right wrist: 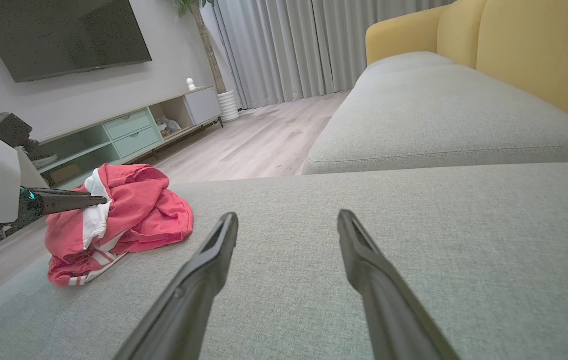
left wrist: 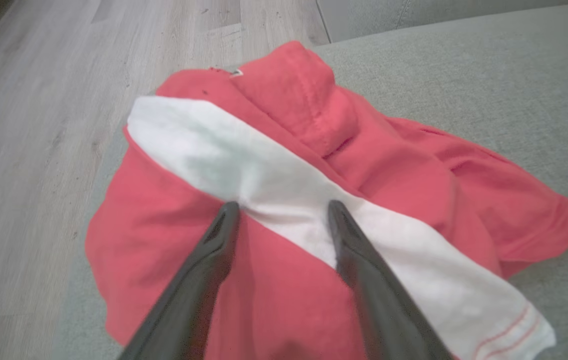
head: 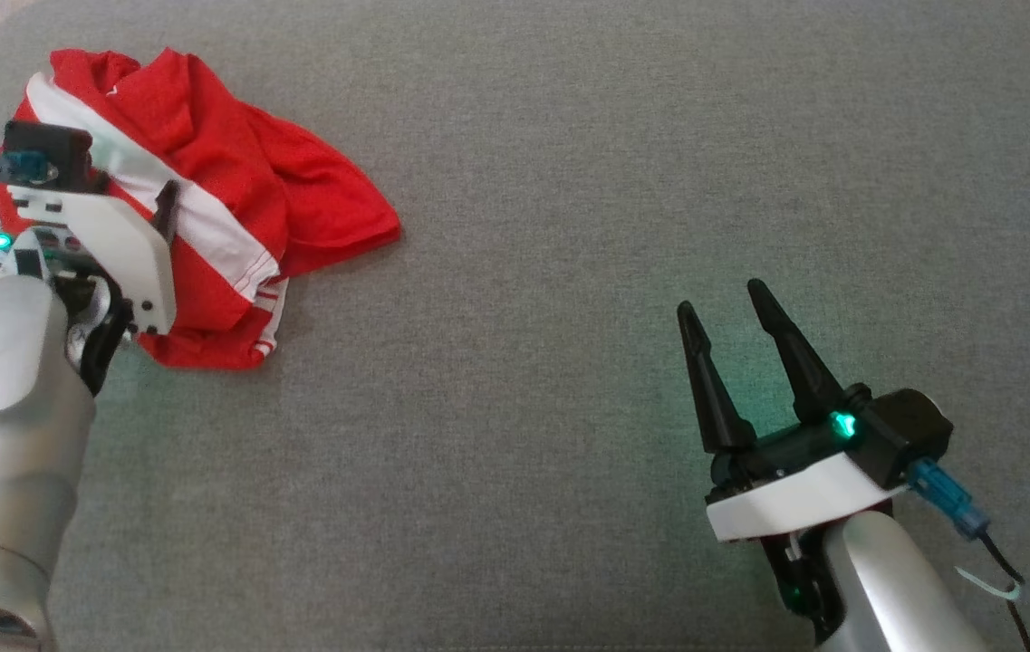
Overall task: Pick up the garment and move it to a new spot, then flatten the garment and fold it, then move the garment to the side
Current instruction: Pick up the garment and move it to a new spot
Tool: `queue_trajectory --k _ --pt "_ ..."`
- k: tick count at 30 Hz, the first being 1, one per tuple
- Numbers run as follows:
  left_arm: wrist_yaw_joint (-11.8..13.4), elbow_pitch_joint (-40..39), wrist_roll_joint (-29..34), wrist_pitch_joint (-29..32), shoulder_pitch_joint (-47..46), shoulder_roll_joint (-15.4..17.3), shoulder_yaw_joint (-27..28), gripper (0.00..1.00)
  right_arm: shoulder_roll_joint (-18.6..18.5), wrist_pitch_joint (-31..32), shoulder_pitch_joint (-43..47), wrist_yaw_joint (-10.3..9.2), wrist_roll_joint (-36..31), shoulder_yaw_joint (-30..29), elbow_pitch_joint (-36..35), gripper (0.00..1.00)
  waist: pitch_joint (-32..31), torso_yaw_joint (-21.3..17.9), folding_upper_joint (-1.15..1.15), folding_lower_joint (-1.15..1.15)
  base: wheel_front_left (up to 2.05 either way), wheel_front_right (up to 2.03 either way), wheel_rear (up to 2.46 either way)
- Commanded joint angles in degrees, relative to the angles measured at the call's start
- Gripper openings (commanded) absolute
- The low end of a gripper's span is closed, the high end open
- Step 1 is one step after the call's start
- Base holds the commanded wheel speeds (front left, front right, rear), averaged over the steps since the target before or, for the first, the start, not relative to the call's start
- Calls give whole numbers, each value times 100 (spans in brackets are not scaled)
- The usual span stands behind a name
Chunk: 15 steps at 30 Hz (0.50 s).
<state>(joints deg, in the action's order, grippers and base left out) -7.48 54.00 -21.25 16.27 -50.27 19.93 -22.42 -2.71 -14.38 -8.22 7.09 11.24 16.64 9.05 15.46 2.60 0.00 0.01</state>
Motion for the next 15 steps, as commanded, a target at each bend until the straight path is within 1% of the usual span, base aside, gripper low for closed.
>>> queue_trajectory --k 1,3,5,7,8,12,15 --pt "30 6 -48 -86 -310 232 124 0 -17 -62 -114 40 -21 142 -201 100 -5 -3 0 -1 0 0 0" --pt "21 106 -91 -144 -341 194 83 0 -17 -62 -102 40 -18 137 -193 100 -23 7 0 -1 0 0 0" --pt "14 100 -94 -377 -407 192 39 0 -17 -62 -89 40 -12 138 -180 100 -51 29 0 -1 0 0 0" --pt "10 27 -61 -741 -494 197 -11 0 -17 -62 -71 40 -1 157 -161 100 -102 53 0 -1 0 0 0" --pt "10 27 -61 -741 -494 197 -11 0 -17 -62 -71 40 -1 157 -161 100 -102 53 0 -1 0 0 0" --pt "6 -220 -32 -1585 -658 170 -50 0 -17 -62 -7 40 32 199 -101 100 -286 97 0 -1 0 0 0" --pt "3 -464 -22 -2077 -747 140 -104 0 -17 -62 44 40 79 210 -71 100 -462 117 0 -1 0 0 0"
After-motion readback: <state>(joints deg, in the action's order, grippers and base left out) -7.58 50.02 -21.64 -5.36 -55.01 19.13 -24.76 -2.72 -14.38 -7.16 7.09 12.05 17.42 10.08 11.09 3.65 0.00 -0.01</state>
